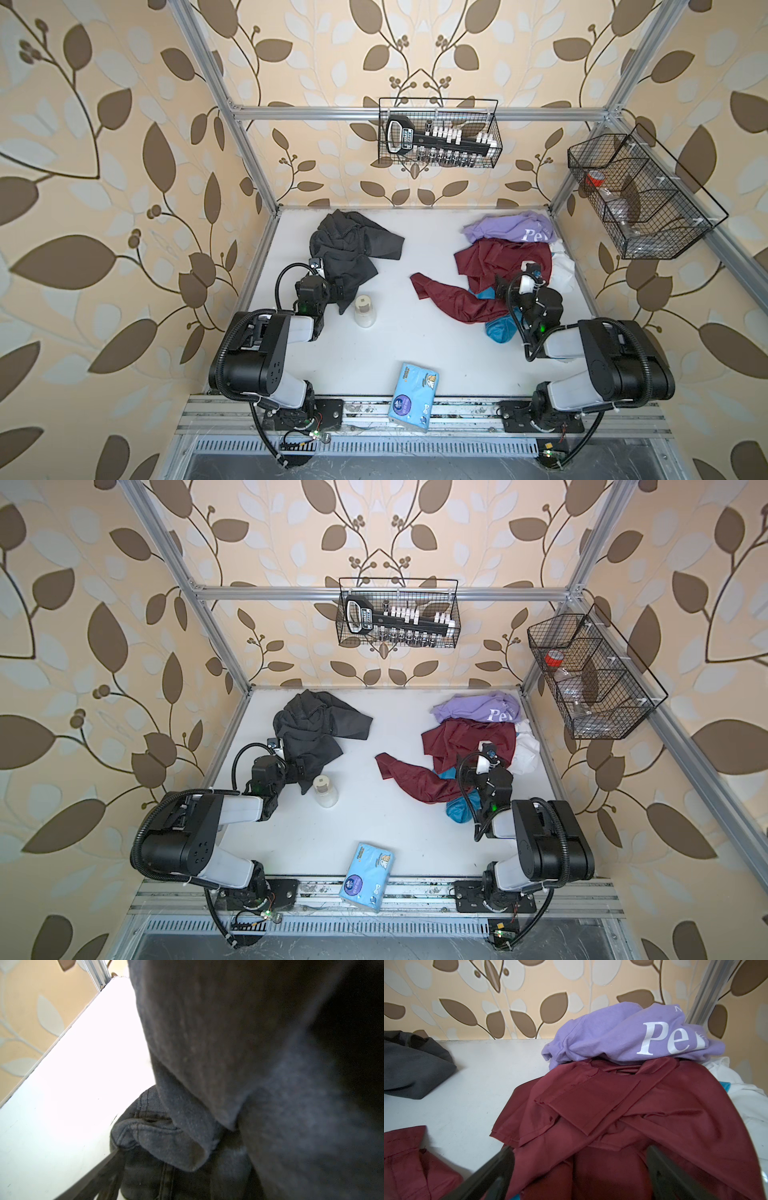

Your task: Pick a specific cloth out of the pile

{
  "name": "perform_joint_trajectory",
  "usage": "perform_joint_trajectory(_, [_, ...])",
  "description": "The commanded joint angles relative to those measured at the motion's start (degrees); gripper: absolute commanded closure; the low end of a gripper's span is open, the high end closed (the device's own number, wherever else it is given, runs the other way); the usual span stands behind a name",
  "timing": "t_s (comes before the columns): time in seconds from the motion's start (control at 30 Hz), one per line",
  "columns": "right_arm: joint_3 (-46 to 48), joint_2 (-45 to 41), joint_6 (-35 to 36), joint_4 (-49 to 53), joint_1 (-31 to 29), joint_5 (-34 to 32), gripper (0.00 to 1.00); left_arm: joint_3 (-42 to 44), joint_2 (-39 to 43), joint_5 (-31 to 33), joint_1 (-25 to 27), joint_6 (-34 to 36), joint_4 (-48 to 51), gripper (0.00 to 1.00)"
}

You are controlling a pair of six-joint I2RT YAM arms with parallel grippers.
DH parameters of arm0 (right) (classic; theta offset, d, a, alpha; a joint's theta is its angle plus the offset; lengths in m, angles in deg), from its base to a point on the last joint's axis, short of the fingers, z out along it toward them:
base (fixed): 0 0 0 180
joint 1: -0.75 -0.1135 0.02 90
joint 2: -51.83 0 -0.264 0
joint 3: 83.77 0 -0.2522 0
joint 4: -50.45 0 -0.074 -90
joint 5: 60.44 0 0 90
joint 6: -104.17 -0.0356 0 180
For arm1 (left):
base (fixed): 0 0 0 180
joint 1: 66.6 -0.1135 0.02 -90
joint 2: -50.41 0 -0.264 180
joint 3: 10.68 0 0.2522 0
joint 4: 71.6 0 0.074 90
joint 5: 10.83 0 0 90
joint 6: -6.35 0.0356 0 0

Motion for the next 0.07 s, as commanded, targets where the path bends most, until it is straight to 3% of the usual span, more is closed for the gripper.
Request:
perform_joint_trajectory(0.0, [-1.3, 0.4, -0.6, -0.3, 0.2, -0.7, 0.0, -1.1, 0.2, -1.1, -0.6, -0.7, -0.7, 0.01])
perform_joint_trajectory(0.03, [-1.4, 0.4, -0.6, -0.2, 0.2, -0.7, 0.0, -1.1, 0.2, -1.1, -0.6, -0.7, -0.7, 0.01])
